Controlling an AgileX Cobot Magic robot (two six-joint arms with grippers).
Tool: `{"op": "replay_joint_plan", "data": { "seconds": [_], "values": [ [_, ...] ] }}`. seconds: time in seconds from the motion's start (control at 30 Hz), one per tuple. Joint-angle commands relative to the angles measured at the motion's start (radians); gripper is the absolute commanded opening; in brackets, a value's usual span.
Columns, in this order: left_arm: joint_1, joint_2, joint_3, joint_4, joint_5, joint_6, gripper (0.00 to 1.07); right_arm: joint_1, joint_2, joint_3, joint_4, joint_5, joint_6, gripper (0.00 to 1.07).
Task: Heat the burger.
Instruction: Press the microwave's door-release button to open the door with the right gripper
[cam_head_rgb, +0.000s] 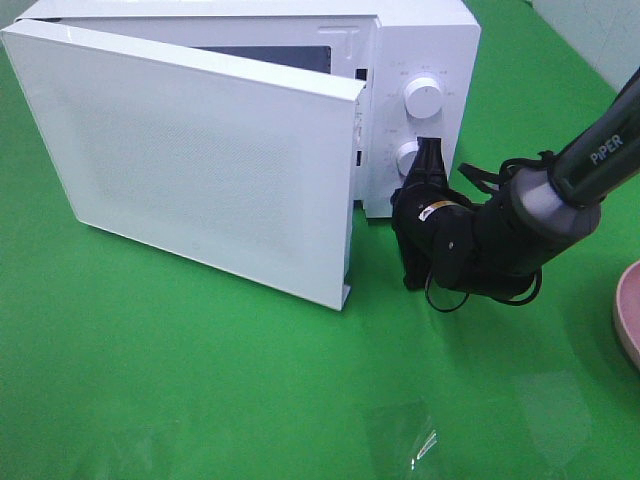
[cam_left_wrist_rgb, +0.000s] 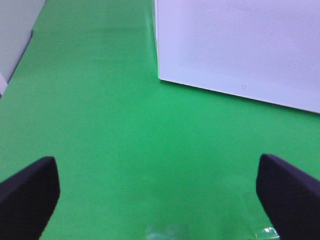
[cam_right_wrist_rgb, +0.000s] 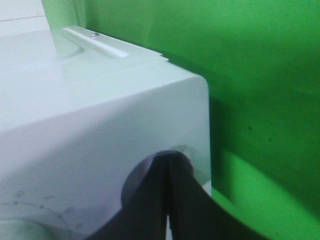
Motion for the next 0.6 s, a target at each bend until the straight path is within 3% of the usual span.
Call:
{"op": "replay_joint_plan", "data": {
  "seconds": [0.03,0.6],
  "values": [
    [-0.003,-0.017,0.003,0.002,-0.015,0.001,1.02,-0.035,-0.002,-0.087,-0.044,-0.194,-0.013,0.0],
    [-0.003,-0.017,0.003,0.002,-0.015,0.001,1.02,-0.007,-0.047,-0.045,-0.04,-0.098,0.001,0.0]
  ]
}}
